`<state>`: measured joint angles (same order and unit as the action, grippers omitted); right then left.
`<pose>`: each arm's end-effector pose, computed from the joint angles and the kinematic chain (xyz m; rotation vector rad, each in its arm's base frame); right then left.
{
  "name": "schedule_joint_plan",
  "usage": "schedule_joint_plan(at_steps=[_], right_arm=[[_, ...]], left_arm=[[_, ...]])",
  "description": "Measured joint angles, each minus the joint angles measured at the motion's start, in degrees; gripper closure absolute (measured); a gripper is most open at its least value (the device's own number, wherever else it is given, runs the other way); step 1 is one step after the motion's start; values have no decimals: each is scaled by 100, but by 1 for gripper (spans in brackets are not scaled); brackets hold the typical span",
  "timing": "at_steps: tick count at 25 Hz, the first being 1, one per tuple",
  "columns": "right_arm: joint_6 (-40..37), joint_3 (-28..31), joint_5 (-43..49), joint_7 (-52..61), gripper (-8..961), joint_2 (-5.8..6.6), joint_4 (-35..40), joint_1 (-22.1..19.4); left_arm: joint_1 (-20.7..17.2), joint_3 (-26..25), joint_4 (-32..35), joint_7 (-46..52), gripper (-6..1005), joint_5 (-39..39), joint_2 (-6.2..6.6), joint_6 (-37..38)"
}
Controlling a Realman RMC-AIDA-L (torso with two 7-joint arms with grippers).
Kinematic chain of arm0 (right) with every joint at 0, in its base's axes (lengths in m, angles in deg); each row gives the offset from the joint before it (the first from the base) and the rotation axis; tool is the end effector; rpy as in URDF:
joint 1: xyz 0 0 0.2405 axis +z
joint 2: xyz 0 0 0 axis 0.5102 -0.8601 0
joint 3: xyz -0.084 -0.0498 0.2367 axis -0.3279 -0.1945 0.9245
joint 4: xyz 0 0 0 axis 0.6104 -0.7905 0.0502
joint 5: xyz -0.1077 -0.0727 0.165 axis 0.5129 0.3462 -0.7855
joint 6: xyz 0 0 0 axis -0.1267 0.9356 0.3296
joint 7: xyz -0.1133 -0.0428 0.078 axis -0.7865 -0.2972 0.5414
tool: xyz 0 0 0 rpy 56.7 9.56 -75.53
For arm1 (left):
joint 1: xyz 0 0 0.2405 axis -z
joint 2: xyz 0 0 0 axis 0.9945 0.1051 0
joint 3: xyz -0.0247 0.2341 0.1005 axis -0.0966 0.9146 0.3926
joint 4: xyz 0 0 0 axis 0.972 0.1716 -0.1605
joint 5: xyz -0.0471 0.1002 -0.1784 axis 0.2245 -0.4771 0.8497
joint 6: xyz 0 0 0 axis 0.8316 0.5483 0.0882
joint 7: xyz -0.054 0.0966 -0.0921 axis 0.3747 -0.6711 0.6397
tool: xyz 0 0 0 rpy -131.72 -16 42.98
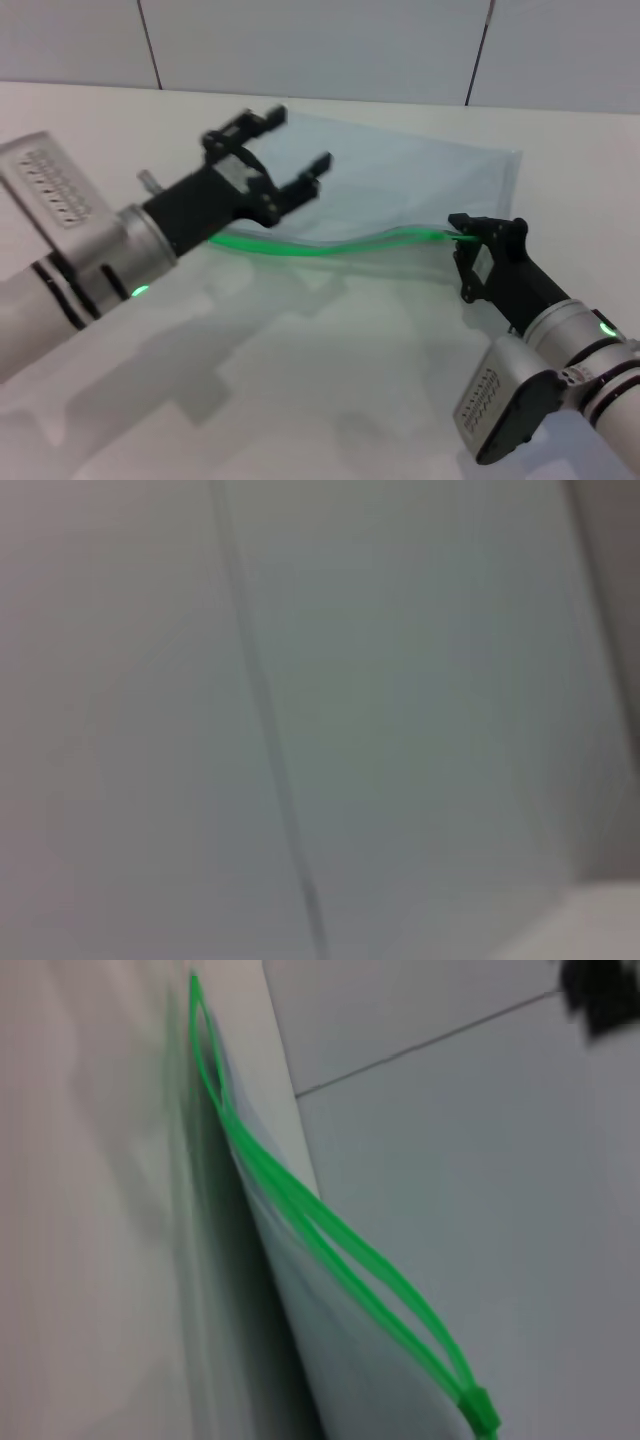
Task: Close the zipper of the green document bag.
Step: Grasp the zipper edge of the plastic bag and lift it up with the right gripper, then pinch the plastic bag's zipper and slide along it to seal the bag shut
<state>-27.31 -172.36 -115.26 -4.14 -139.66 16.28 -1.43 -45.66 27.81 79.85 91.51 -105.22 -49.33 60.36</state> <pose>0.2583 0.3162 -0.1202 -1.9449 -0.6615 -0.2050 -0.2494 0.3496 -0.0419 -2.1881 -0.0687 -0.8488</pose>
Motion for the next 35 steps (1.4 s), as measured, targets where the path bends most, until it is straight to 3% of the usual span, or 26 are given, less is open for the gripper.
schedule_joint_plan(at_steps=[10, 35], right_arm=[[5, 0, 191, 3, 905, 0, 268, 257], [-7, 0, 855, 54, 904, -9, 416, 135]], left_arm=[[417, 957, -48, -510, 372, -338, -49, -649], [349, 952, -85, -1597, 392, -295, -87, -607]])
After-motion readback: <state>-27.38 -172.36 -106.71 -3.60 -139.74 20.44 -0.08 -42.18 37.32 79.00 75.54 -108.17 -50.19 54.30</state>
